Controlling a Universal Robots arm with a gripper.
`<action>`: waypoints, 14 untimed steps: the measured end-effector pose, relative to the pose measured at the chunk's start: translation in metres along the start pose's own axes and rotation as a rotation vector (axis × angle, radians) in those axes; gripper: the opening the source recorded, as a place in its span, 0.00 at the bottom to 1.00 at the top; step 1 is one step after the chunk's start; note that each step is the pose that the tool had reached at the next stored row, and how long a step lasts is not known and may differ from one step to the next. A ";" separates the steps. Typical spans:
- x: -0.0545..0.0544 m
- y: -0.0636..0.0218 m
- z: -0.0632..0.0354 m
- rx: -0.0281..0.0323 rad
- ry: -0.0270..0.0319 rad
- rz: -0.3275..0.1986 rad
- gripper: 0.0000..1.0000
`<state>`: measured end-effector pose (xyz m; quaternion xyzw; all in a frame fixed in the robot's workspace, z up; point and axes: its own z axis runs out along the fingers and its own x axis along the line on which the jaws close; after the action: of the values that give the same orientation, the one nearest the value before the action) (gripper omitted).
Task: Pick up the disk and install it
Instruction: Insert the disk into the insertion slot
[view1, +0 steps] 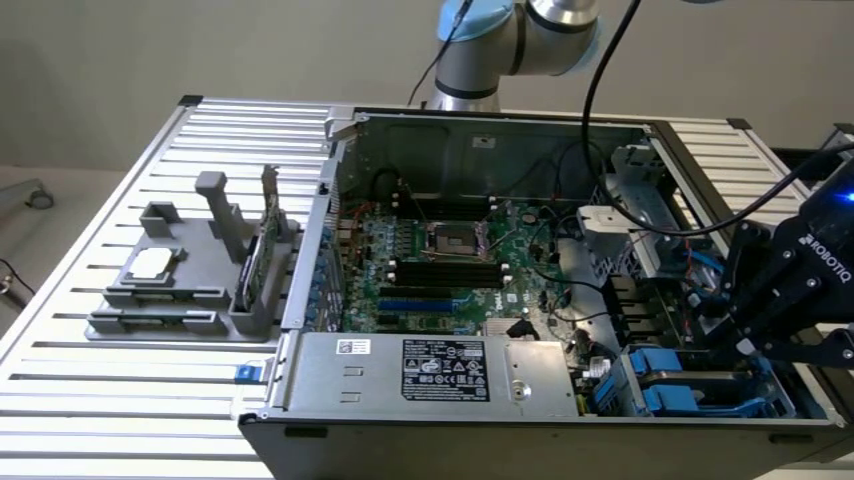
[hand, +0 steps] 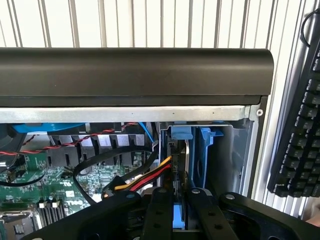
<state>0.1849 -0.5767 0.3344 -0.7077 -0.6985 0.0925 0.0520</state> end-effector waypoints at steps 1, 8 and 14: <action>0.000 0.0000 0.0000 0.0000 0.0015 -0.002 0.16; 0.000 -0.0009 -0.0043 -0.0001 0.0031 -0.005 0.16; 0.000 -0.0010 -0.0042 -0.0001 0.0101 -0.007 0.16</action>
<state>0.1848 -0.5768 0.3387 -0.7058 -0.7006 0.0887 0.0558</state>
